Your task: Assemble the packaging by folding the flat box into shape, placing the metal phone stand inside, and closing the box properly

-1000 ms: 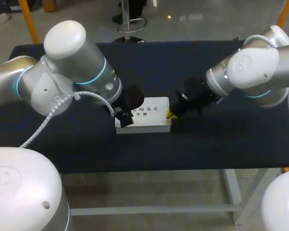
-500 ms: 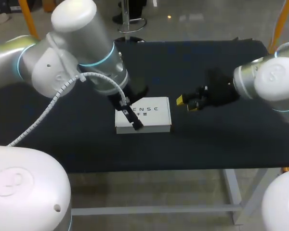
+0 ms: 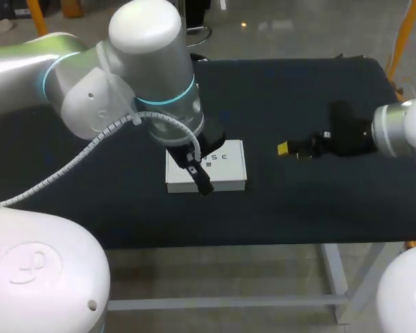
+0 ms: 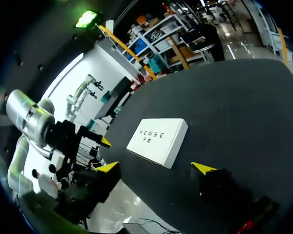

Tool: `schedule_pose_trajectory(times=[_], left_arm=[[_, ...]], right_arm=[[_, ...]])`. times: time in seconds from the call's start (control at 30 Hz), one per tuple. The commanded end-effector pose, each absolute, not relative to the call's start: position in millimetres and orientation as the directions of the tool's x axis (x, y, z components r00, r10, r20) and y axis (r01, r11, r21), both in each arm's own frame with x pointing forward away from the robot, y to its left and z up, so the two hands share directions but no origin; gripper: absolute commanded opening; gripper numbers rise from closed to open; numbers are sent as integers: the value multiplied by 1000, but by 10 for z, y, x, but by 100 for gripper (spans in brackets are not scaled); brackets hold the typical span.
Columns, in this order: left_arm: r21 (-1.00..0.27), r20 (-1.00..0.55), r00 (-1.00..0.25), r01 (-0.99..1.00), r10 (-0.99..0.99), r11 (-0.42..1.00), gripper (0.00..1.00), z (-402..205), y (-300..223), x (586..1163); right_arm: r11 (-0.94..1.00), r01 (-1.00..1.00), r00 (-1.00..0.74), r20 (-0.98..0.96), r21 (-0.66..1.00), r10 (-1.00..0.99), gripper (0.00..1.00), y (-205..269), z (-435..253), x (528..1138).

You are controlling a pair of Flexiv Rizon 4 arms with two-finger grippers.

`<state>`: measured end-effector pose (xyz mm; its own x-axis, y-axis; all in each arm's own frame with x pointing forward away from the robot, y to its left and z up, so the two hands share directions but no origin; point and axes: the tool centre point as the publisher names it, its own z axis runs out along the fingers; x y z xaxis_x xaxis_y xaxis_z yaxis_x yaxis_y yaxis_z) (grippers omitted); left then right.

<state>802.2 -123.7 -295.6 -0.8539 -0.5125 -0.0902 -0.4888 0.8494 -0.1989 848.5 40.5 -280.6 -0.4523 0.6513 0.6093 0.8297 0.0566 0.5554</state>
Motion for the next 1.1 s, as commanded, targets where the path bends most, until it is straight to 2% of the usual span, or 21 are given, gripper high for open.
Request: schedule_pose_trajectory(times=[0.03,0.07,0.23,0.3,0.5,0.67,0.83,1.1], left_arm=[[-184,-98,-852,-493,-515,850,100,-2953,-1271,8029],[-184,-98,-852,-493,-515,850,100,-2953,-1271,8029],[-214,5,-663,-732,-748,647,100,-2997,-1383,8059],[-214,22,-579,-799,-815,562,100,-3050,-1423,8029],[-221,29,-420,-888,-907,404,100,-3183,-1545,7881],[-219,22,-290,-935,-957,278,100,-3401,-1647,7831],[-191,36,-264,-948,-964,253,100,-3563,-1758,7799],[-196,-16,-124,-973,-992,125,100,-3732,-1819,7897]], right_arm=[[54,827,-456,612,560,646,100,372,-2793,8453],[54,827,-456,612,560,646,100,372,-2793,8453],[27,746,-496,528,665,689,100,157,-2792,8376],[48,679,-562,477,732,675,100,72,-2750,8339],[88,503,-734,371,860,569,100,-248,-2711,8398],[85,405,-773,291,911,564,100,-467,-2734,8490],[135,292,-821,176,947,543,100,-567,-2764,8527],[184,212,-835,81,960,544,100,-577,-2825,8672]])
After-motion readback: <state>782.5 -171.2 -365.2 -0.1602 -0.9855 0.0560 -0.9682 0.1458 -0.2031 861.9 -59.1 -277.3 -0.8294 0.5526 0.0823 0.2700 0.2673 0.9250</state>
